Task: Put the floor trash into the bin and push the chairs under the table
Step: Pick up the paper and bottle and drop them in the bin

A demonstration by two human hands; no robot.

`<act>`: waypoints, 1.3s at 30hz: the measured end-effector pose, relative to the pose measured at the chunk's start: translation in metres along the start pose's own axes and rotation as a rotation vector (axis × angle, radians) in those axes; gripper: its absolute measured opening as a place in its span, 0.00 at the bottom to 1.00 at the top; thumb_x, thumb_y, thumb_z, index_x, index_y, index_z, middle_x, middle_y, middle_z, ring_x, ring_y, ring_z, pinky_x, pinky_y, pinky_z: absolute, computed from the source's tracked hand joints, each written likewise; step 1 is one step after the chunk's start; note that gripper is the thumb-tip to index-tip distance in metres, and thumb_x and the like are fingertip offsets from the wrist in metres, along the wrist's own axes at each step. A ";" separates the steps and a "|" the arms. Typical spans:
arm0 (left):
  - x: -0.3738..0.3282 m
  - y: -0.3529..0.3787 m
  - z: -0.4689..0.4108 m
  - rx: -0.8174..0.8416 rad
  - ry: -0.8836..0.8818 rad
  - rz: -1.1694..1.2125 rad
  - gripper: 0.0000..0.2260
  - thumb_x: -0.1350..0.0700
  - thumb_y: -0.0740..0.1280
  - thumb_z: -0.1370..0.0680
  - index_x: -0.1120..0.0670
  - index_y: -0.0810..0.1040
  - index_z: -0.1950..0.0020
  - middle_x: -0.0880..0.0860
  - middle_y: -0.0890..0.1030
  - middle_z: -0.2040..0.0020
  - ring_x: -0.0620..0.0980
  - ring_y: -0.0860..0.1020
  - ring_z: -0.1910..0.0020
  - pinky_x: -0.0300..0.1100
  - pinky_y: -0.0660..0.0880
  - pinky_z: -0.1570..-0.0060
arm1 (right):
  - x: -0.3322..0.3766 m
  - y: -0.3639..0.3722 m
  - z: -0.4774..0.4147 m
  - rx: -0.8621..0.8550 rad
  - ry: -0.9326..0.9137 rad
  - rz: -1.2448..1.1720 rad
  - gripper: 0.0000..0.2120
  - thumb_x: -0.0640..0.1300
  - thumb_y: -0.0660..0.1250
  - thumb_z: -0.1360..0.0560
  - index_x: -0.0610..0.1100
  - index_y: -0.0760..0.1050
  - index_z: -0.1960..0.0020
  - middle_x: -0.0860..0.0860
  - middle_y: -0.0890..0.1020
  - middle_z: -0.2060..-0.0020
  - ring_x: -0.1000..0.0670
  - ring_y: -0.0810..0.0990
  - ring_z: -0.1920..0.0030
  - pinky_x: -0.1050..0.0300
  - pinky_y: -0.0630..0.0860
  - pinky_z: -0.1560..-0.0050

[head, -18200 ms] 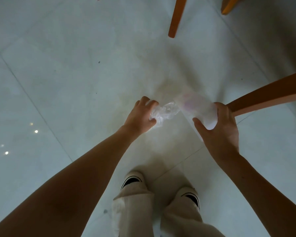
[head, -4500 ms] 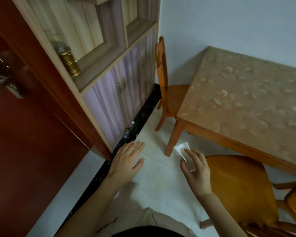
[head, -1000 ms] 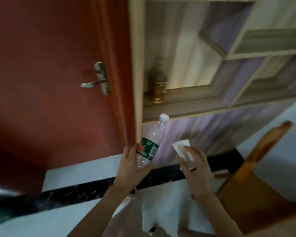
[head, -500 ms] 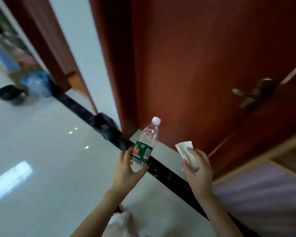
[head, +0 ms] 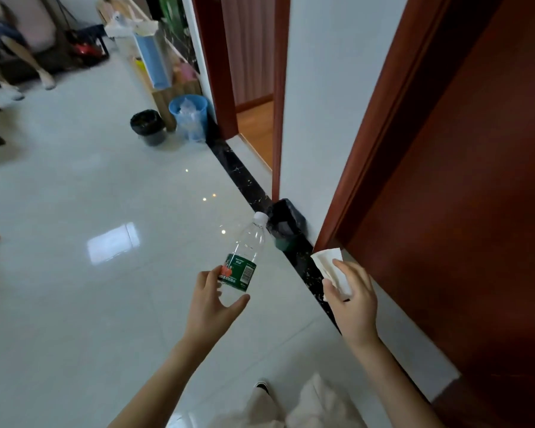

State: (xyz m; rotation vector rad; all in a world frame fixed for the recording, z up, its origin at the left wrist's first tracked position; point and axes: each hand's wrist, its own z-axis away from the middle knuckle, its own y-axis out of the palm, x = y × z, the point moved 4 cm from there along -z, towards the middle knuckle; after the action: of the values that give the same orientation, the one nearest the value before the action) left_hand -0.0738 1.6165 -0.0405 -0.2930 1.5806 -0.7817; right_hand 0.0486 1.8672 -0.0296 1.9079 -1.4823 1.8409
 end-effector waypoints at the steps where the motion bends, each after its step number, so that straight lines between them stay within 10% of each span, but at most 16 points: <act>1: 0.004 -0.004 -0.013 -0.005 -0.021 0.007 0.32 0.52 0.78 0.32 0.54 0.70 0.32 0.46 0.68 0.45 0.50 0.75 0.52 0.39 0.72 0.51 | 0.002 0.009 -0.011 0.007 -0.004 0.012 0.19 0.32 0.74 0.30 0.39 0.79 0.40 0.52 0.77 0.47 0.70 0.71 0.43 0.75 0.67 0.43; 12: 0.027 0.041 -0.202 -0.022 -0.186 0.127 0.28 0.54 0.78 0.32 0.53 0.71 0.34 0.48 0.69 0.45 0.43 0.74 0.49 0.39 0.73 0.48 | -0.043 0.108 -0.186 0.106 0.008 0.025 0.18 0.34 0.74 0.29 0.39 0.78 0.40 0.50 0.76 0.46 0.58 0.74 0.45 0.62 0.74 0.43; 25: 0.025 0.101 -0.431 0.042 -0.317 0.082 0.30 0.52 0.77 0.31 0.54 0.70 0.32 0.48 0.68 0.43 0.42 0.73 0.50 0.39 0.74 0.46 | -0.101 0.228 -0.397 0.200 0.079 0.081 0.17 0.33 0.73 0.29 0.37 0.78 0.41 0.44 0.78 0.46 0.52 0.77 0.46 0.72 0.68 0.41; 31: 0.118 0.187 -0.503 0.142 -0.344 0.003 0.30 0.52 0.77 0.31 0.54 0.70 0.33 0.48 0.69 0.44 0.42 0.73 0.50 0.39 0.74 0.47 | -0.217 0.328 -0.412 0.147 0.271 0.060 0.17 0.33 0.73 0.29 0.38 0.78 0.41 0.47 0.78 0.46 0.54 0.76 0.45 0.62 0.73 0.41; 39: 0.300 0.361 -0.594 0.254 -0.166 -0.055 0.32 0.51 0.78 0.32 0.54 0.70 0.32 0.48 0.69 0.45 0.45 0.75 0.53 0.37 0.73 0.49 | -0.429 0.498 -0.382 0.124 0.392 0.097 0.16 0.35 0.73 0.28 0.39 0.78 0.41 0.51 0.75 0.47 0.60 0.71 0.49 0.79 0.64 0.45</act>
State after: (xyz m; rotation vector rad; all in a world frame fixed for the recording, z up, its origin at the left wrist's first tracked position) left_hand -0.6029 1.8852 -0.5115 -0.2104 1.3066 -0.9659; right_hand -0.4684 2.0939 -0.5387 1.4239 -1.3755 2.2350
